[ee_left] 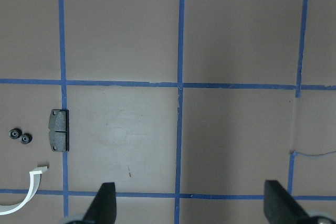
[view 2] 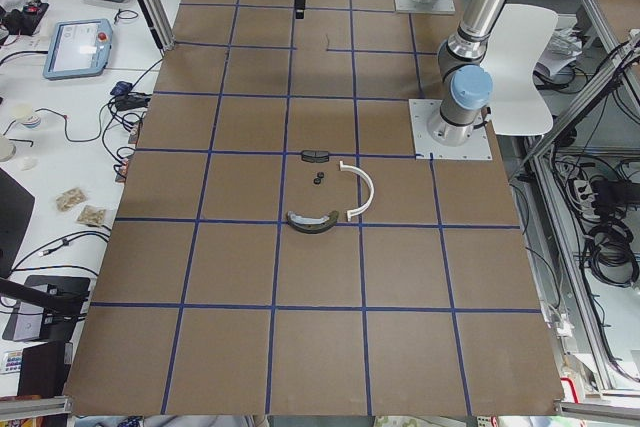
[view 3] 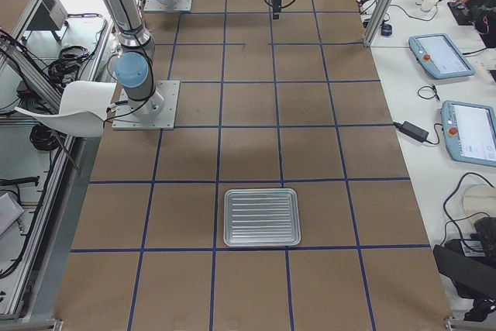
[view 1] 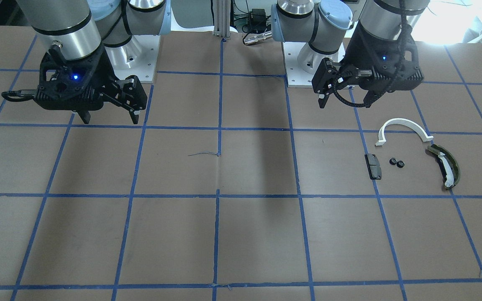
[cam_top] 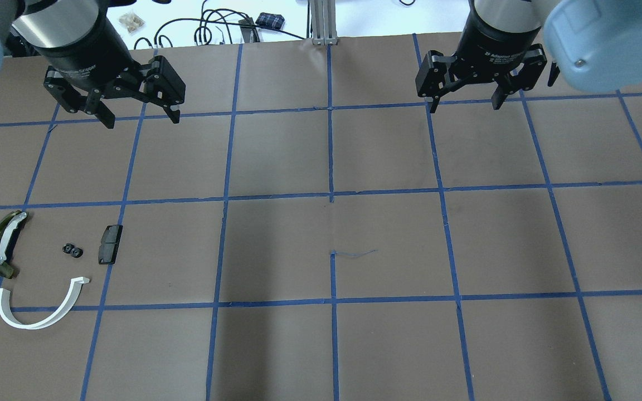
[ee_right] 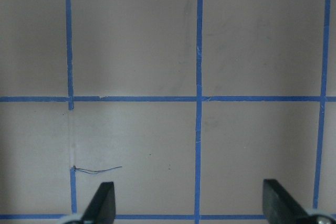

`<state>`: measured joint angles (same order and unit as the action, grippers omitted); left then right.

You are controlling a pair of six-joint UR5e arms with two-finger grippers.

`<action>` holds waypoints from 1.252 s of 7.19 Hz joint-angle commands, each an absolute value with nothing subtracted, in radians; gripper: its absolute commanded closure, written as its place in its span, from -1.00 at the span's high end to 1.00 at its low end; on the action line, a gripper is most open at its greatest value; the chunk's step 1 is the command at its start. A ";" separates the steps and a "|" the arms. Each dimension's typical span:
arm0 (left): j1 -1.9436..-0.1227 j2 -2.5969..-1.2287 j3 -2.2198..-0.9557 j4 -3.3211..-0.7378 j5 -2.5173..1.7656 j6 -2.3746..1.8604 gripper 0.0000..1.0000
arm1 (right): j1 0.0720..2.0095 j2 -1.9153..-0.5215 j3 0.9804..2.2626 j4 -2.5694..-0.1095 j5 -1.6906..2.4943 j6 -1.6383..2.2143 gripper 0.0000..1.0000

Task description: Place bearing gear from tray to pile

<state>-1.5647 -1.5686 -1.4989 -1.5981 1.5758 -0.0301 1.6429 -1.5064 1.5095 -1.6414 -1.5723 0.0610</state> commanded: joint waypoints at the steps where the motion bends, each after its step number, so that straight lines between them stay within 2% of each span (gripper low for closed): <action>1: -1.565 -1.571 -1.499 -1.589 1.575 -0.031 1.00 | 1.643 -1.506 1.509 -1.641 -1.572 0.061 1.00; 9: -1.565 -1.582 -1.488 -1.577 1.566 -0.029 1.00 | 1.644 -1.506 1.511 -1.641 -1.574 0.061 1.00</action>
